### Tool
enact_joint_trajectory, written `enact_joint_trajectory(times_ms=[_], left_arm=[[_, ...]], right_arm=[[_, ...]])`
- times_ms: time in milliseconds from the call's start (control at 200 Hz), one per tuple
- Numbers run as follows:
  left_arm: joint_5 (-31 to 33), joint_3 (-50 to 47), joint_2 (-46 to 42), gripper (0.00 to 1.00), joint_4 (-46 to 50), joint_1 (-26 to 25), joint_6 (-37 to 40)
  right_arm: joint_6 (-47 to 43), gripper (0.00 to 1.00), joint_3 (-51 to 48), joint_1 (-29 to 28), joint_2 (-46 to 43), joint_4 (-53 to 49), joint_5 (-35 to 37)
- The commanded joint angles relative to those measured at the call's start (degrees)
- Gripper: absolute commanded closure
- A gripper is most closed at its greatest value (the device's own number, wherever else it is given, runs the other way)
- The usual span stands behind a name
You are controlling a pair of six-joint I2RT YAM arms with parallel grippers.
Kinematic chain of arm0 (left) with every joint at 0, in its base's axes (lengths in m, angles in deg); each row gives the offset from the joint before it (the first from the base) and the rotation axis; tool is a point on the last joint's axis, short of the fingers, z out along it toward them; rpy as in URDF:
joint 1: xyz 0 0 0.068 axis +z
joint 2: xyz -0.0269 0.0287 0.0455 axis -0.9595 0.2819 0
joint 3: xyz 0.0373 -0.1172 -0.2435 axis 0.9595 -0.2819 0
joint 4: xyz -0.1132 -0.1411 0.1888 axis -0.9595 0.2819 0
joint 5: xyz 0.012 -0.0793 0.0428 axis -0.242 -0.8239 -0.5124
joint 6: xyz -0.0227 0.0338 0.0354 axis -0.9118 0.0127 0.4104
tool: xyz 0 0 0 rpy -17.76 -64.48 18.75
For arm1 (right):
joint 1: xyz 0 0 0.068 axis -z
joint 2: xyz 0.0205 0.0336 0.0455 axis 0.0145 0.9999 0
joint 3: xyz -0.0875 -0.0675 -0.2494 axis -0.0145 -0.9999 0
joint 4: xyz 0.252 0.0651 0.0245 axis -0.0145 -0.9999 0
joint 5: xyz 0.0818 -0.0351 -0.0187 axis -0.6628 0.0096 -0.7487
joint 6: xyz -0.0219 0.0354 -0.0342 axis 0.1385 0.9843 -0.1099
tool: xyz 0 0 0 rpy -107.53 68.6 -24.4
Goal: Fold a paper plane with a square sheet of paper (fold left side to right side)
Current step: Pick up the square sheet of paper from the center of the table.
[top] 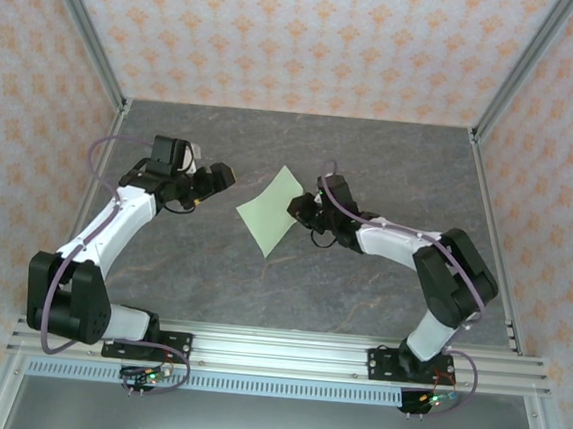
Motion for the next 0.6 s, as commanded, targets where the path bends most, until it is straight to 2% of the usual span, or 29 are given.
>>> enact_joint_trajectory(times_ms=[0, 150, 235, 360, 435, 590], left_arm=[[-5.1, -0.8, -3.26, 0.1, -3.41, 0.29, -2.42], [-10.8, -1.41, -7.05, 0.04, -11.22, 0.23, -8.39], [-13.56, -2.03, -8.75, 0.0, -18.85, 0.24, -14.2], [-15.57, -1.99, -9.26, 0.0, -29.9, -0.52, -22.73], [-16.0, -0.72, -8.33, 0.0, -34.8, -2.39, -26.75], [-16.11, 5.21, -4.14, 0.0, -44.2, -9.35, -32.46]], right_arm=[[1.89, 0.86, -1.95, 2.96, -5.54, 8.55, -5.38], [4.35, 0.86, -4.86, 9.85, -14.99, 12.69, -10.48], [4.66, 0.87, -4.35, 13.39, -20.97, 11.83, -12.34], [4.82, 0.87, -1.09, 16.33, -27.29, 9.29, -13.98], [4.9, 0.87, 2.29, 16.55, -30.89, 8.15, -14.76], [8.87, 0.87, 9.17, 16.52, -31.87, 11.0, -17.23]])
